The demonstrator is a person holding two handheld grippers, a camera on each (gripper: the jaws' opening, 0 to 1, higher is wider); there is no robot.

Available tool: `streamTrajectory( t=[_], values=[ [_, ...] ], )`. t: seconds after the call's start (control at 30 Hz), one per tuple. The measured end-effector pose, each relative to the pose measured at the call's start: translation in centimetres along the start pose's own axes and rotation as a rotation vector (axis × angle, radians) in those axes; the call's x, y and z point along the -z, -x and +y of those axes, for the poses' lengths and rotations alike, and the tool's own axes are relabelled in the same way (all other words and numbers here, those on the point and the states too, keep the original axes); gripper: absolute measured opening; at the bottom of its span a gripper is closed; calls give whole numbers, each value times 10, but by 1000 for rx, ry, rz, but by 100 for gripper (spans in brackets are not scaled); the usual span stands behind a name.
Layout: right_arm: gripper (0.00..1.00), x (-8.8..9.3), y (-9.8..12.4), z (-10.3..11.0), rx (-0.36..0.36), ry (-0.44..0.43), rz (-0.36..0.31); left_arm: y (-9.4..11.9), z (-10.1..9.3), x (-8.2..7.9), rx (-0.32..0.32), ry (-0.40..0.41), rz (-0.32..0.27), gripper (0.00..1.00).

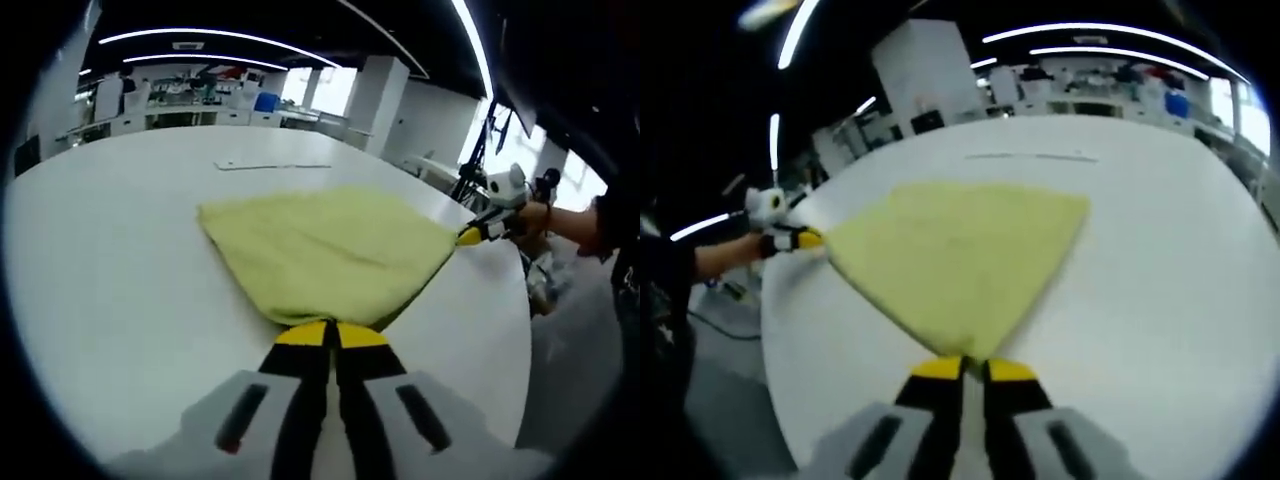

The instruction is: Fold the garment on the visible template until the final outline fits inside the template.

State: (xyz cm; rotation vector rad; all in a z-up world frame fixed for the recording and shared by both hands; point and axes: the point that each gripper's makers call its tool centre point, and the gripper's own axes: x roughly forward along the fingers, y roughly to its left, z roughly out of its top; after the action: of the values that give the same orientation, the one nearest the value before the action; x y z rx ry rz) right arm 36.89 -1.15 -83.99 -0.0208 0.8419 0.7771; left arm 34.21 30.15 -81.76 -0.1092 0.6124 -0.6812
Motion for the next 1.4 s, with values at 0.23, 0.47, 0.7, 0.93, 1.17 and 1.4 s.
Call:
streamTrajectory(
  t=[0.23, 0.47, 0.7, 0.93, 1.17, 1.4],
  values=[
    [0, 2, 2, -1, -1, 4, 5, 7, 5, 3, -13, 23, 10, 0],
    [0, 2, 5, -4, 7, 14, 5, 12, 10, 6, -33, 17, 30, 0],
    [0, 4, 7, -4, 9, 18, 8, 20, 18, 14, -60, -19, 74, 0],
    [0, 6, 11, -6, 20, 28, 15, 28, 26, 22, -79, -23, 100, 0],
    [0, 11, 18, -4, 20, 23, 28, 30, 16, 27, -69, -39, 112, 0],
    [0, 24, 28, 1, 23, 48, 49, 37, -4, 40, -53, -53, 128, 0]
  ],
)
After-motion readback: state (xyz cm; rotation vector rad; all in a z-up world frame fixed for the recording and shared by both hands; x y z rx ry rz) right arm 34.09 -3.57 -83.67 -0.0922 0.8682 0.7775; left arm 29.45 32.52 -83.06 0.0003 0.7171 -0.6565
